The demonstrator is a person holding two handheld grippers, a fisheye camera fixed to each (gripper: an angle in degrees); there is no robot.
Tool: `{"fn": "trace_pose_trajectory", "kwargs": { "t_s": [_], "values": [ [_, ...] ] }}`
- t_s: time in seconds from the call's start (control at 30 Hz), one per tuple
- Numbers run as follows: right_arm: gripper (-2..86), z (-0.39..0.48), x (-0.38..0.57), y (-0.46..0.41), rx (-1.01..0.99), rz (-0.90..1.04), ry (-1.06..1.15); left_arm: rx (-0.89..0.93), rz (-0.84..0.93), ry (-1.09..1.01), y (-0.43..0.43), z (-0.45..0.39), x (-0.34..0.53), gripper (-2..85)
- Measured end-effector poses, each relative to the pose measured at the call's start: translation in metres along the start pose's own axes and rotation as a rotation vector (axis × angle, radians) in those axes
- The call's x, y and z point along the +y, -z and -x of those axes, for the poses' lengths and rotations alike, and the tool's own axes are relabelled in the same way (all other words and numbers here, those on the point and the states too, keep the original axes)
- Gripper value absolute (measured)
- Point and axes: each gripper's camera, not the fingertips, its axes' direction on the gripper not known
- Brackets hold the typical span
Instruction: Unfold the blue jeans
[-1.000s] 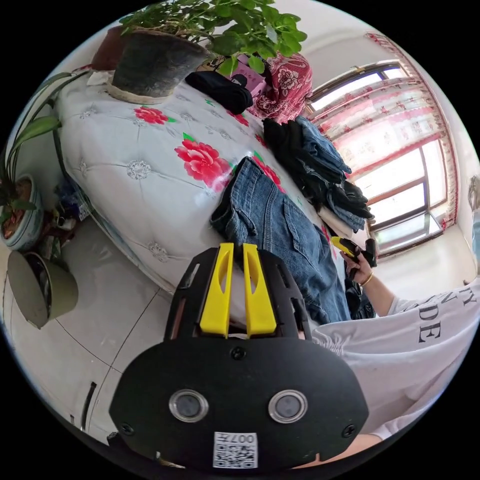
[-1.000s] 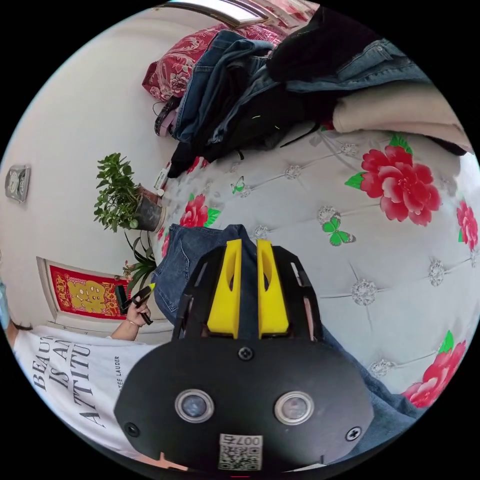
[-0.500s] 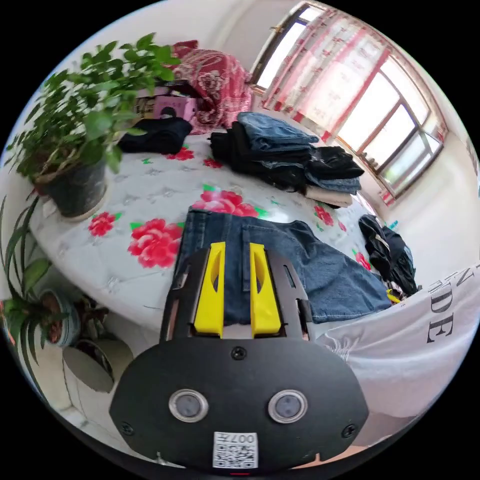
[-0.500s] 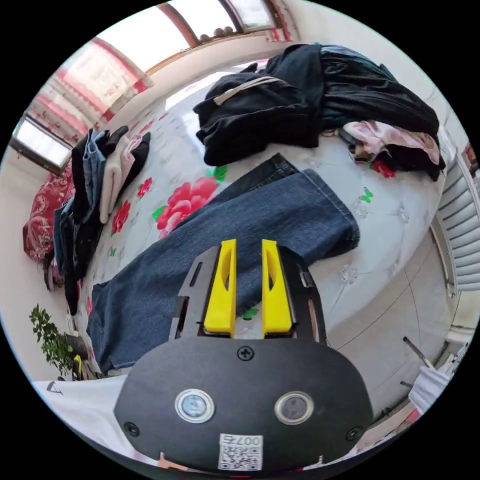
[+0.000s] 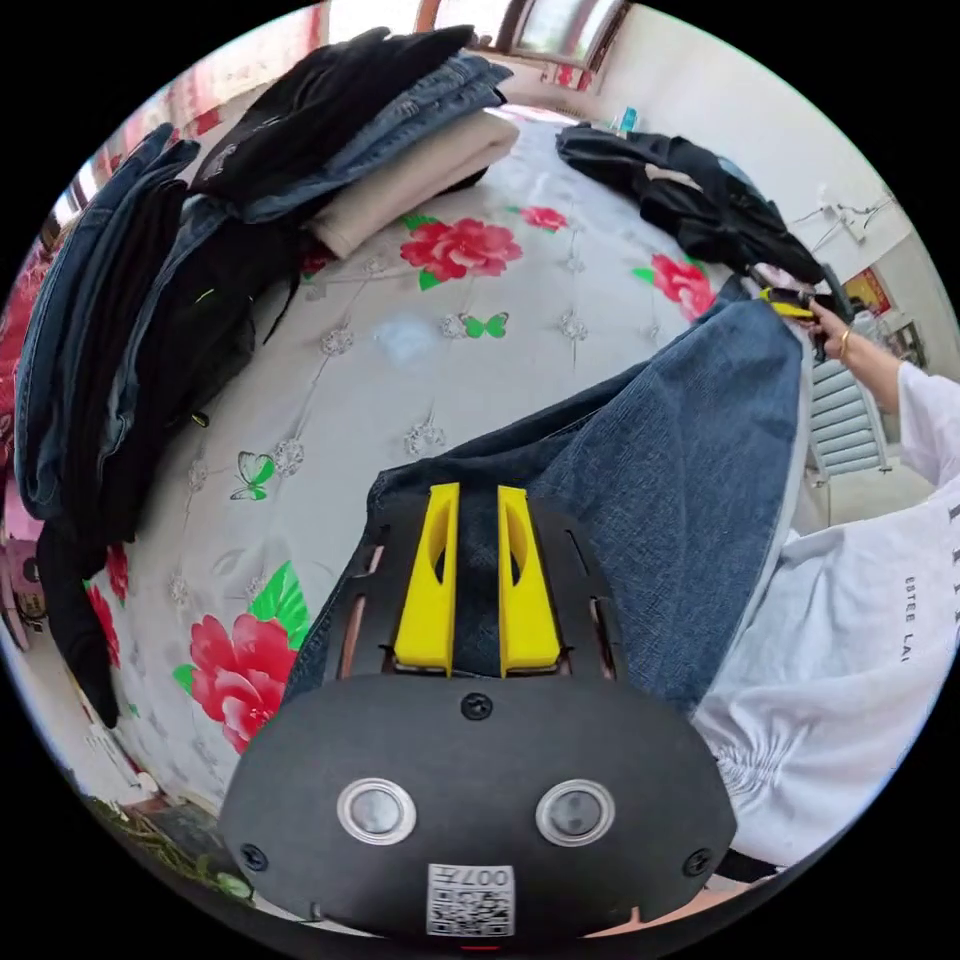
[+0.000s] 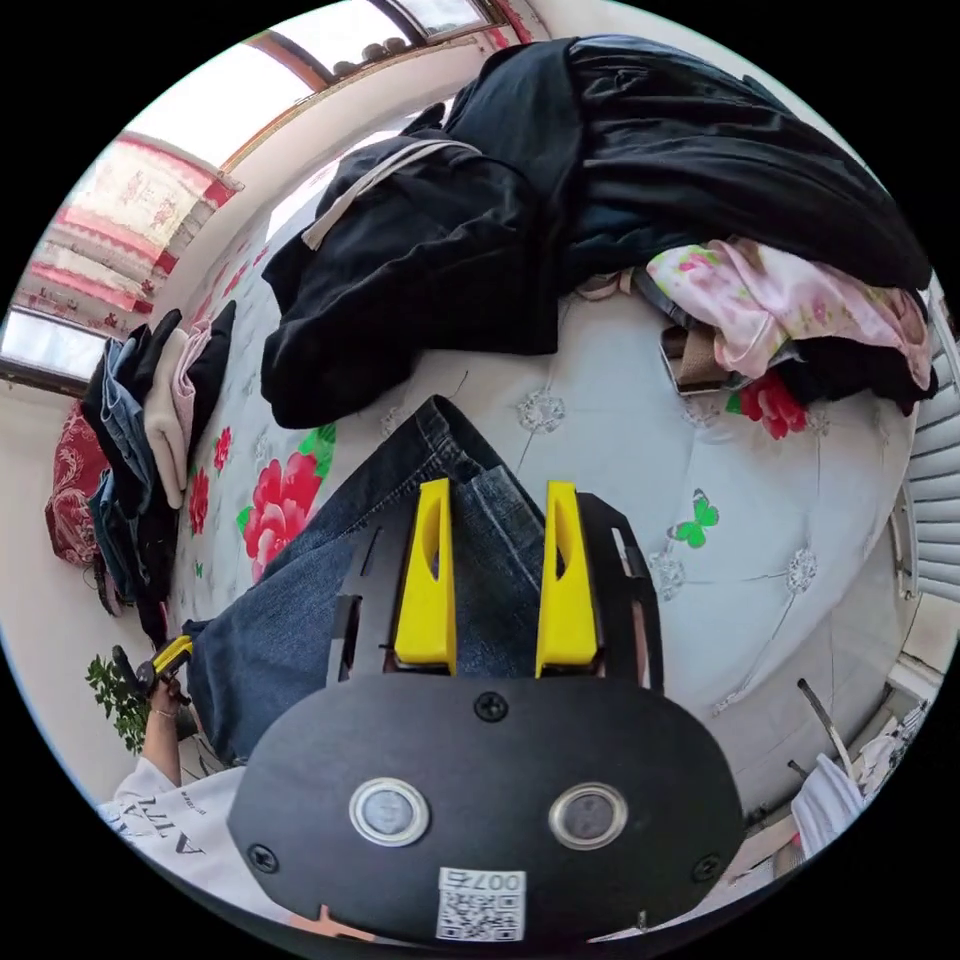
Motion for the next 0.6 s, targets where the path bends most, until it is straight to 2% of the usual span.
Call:
{"fn": "trace_pose_trajectory", "kwargs": {
  "t_s": [0.03, 0.1, 0.2, 0.33, 0.43, 0.5, 0.6],
  "values": [
    [5.6, 0.0, -0.001, -0.011, 0.052, 0.038, 0.009, -0.085, 0.065, -0.005, -0.011, -0.007, -0.012, 0.3],
    [4.1, 0.004, 0.007, -0.002, 0.072, -0.016, 0.09, -0.116, 0.105, -0.025, -0.018, -0.013, -0.025, -0.5],
    [2.0, 0.004, 0.038, 0.044, 0.005, -0.209, 0.158, -0.099, 0.087, 0.0, -0.008, -0.011, -0.038, -0.8],
    [0.6, -0.005, 0.092, 0.104, -0.12, -0.397, 0.205, -0.063, -0.079, 0.106, 0.04, 0.002, -0.032, -0.9],
    [0.4, -0.004, 0.093, 0.121, -0.119, -0.455, 0.223, -0.036, -0.239, 0.22, 0.082, 0.018, -0.022, -0.8],
    [0.4, 0.004, 0.075, 0.116, -0.079, -0.458, 0.266, 0.01, -0.279, 0.265, 0.09, 0.03, -0.023, -0.5],
    [0.6, 0.014, 0.048, 0.102, -0.061, -0.45, 0.316, 0.05, -0.292, 0.206, 0.08, 0.029, -0.039, 2.1]
  ]
}}
